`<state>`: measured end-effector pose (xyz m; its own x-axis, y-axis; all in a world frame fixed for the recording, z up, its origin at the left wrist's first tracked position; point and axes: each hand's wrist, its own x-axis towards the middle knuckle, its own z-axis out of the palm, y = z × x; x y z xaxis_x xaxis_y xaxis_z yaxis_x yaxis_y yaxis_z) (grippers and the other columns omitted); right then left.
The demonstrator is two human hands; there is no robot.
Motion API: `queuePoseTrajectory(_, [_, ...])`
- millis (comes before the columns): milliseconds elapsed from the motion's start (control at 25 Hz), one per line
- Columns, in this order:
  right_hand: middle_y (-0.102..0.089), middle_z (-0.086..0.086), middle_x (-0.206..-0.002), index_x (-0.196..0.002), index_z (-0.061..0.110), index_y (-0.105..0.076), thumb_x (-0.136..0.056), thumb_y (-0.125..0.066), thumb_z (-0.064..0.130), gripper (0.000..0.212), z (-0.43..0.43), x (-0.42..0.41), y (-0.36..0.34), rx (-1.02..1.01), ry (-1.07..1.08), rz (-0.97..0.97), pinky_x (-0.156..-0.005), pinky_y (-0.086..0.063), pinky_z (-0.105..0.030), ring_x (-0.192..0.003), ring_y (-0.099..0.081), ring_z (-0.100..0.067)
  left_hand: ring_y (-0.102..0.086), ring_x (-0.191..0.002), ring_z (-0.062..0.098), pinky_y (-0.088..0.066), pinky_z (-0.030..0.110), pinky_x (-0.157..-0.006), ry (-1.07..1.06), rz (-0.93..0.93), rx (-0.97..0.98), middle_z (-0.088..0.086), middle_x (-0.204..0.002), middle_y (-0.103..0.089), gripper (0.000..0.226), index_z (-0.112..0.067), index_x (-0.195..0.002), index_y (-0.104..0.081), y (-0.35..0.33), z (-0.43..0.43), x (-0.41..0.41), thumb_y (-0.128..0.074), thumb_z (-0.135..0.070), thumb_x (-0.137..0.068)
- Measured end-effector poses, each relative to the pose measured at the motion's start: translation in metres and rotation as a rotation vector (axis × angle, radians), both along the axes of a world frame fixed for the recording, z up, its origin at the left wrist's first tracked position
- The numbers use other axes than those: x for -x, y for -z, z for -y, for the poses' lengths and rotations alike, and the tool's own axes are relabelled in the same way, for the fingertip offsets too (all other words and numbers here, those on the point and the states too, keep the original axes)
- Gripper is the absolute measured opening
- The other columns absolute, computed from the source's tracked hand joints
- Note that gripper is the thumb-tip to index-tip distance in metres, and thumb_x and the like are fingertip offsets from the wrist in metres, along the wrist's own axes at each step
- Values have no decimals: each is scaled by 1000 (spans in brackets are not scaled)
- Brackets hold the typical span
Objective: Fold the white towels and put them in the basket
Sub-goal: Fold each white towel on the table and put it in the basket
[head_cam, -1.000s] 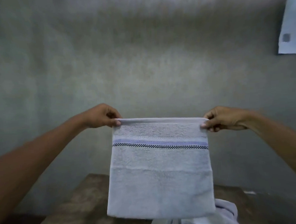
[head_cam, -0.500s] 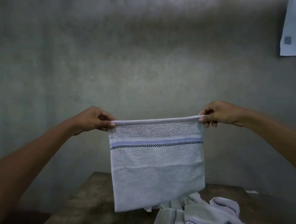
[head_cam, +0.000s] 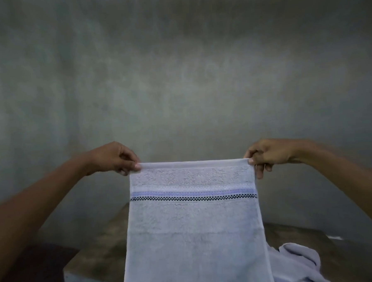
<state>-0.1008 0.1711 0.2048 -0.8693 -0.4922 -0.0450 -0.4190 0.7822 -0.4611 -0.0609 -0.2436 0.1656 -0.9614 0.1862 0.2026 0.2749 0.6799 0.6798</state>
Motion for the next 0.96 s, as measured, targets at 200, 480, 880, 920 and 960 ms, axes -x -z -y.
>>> queuePoseTrajectory(200, [-55, -2, -69, -74, 20, -45, -94, -46, 10, 22, 41, 48, 47, -253, 2, -441, -59, -36, -30, -71, -52, -24, -56, -59, -10, -38, 6, -55, -165, -339, 268, -36, -58, -60, 15, -30, -71, -68, 49, 22, 29, -76, -18, -77])
queuePoseTrajectory(480, [-49, -1, -84, -81, 21, -42, -93, -42, 12, 15, 39, 58, 99, -177, 47, -632, -66, -38, -36, -76, -44, -23, -61, -66, 3, -45, 17, -61, -221, -490, 212, -24, -63, -64, 17, -29, -78, -69, 85, 26, 34, -72, -12, -80])
queuePoseTrajectory(880, [-60, 8, -61, -75, 21, -55, -85, -51, 10, 16, 1, 16, 220, -291, -127, 88, -64, -44, -21, -64, -60, -10, -57, -66, -9, -41, 6, -63, 81, 321, 113, -22, -68, -66, 6, -24, -87, -71, 233, -4, -11, -71, -26, -82])
queuePoseTrajectory(920, [-58, 10, -62, -73, 24, -53, -85, -51, 12, 18, 1, 19, 233, -326, -129, 86, -65, -41, -19, -64, -57, -6, -57, -66, -9, -43, 7, -63, 73, 362, 104, -20, -68, -66, 4, -24, -86, -70, 247, -7, -8, -70, -21, -83])
queuePoseTrajectory(960, [-56, 12, -65, -72, 28, -51, -86, -51, 13, 21, 1, 24, 244, -346, -126, 69, -64, -38, -15, -65, -53, -3, -58, -67, -7, -46, 9, -66, 57, 380, 96, -18, -71, -65, 4, -25, -85, -69, 261, -8, -4, -69, -20, -84])
